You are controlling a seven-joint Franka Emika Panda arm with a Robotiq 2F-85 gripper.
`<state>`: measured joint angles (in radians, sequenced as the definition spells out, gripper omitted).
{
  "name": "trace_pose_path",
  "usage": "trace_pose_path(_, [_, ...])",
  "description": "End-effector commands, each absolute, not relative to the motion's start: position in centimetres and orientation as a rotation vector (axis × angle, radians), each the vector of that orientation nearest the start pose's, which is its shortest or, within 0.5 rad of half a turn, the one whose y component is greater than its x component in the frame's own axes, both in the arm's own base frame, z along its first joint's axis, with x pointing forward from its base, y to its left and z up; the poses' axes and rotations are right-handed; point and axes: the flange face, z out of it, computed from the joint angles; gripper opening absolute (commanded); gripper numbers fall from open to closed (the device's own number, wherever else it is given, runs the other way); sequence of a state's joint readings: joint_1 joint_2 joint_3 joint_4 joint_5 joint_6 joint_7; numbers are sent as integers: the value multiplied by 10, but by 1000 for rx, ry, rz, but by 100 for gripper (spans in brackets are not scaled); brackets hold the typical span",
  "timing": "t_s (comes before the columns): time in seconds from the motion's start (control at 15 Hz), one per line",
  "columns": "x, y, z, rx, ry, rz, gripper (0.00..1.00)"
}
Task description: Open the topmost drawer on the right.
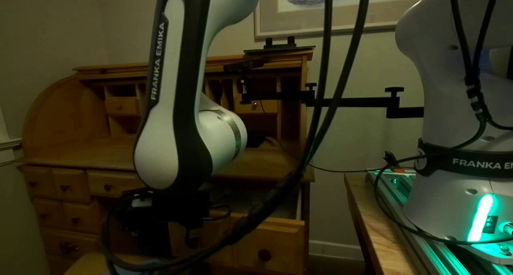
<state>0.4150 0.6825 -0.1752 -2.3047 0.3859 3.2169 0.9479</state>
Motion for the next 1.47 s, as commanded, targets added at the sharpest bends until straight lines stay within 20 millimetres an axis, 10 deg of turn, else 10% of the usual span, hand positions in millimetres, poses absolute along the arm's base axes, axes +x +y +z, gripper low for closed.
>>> trace_pose_path(0.0, [492,61,117,-2693,1414,-395,100])
trace_pose_path(1.4, [406,-15,212,-2984,651,-300,100])
